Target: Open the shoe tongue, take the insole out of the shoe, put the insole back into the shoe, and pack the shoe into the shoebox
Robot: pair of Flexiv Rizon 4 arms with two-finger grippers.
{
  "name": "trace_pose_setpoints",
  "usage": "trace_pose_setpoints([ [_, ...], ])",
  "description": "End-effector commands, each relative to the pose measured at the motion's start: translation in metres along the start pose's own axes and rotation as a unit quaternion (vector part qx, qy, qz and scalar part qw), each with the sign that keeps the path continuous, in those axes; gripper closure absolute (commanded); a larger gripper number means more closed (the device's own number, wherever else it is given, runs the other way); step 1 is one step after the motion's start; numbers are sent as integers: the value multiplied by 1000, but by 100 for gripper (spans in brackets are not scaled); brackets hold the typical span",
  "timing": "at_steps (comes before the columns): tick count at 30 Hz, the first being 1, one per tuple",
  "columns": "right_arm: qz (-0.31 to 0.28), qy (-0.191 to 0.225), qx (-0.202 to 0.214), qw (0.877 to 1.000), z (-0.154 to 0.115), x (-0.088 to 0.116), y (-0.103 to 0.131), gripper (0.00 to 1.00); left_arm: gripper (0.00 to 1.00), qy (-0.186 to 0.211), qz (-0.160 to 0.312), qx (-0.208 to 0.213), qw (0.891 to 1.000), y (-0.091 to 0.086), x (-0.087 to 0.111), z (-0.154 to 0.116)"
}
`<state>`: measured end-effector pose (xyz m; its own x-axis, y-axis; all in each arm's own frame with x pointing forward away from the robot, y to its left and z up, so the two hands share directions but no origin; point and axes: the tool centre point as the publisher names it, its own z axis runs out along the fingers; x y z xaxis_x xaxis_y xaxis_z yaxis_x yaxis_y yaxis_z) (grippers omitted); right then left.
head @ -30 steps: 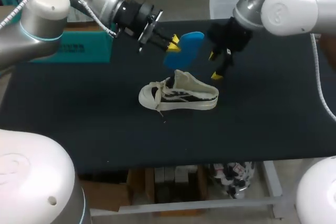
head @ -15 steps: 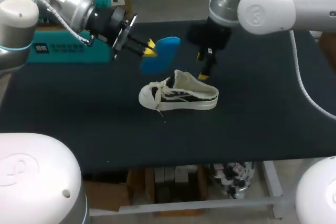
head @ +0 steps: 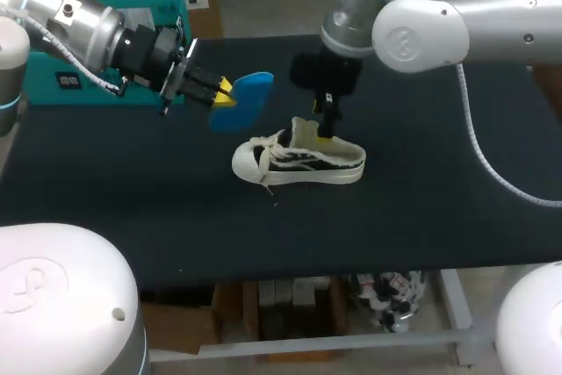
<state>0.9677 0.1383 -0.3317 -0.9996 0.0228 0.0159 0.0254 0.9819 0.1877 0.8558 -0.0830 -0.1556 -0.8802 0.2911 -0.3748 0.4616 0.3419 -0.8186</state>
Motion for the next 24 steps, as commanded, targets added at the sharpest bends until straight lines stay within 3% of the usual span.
trace_pose_setpoints([
  [1, 6, 3, 24, 1000, 7, -4, 8, 0, 100, -31, 1, 1, 1000, 3, 9, -6],
  [6, 14, 3, 27, 1000, 15, -6, 11, 4, 100, -31, 5, 0, 1000, 5, 13, -9],
  [8, 17, 4, 30, 999, 19, -7, 11, 26, 100, -29, 6, 1, 1000, 7, 13, -10],
  [9, 19, 5, 29, 999, 20, -7, 12, 58, 100, -28, 6, 2, 1000, 8, 13, -10],
  [10, 24, 3, 30, 999, 20, -7, 12, 75, 100, -28, 6, 2, 1000, 8, 13, -10],
  [11, 25, 2, 30, 999, 21, -7, 12, 100, 100, -27, 6, 2, 1000, 9, 13, -9],
  [24, 92, -22, 22, 995, 7, -2, 6, 100, 100, -8, 7, 22, 1000, 6, 0, -10],
])
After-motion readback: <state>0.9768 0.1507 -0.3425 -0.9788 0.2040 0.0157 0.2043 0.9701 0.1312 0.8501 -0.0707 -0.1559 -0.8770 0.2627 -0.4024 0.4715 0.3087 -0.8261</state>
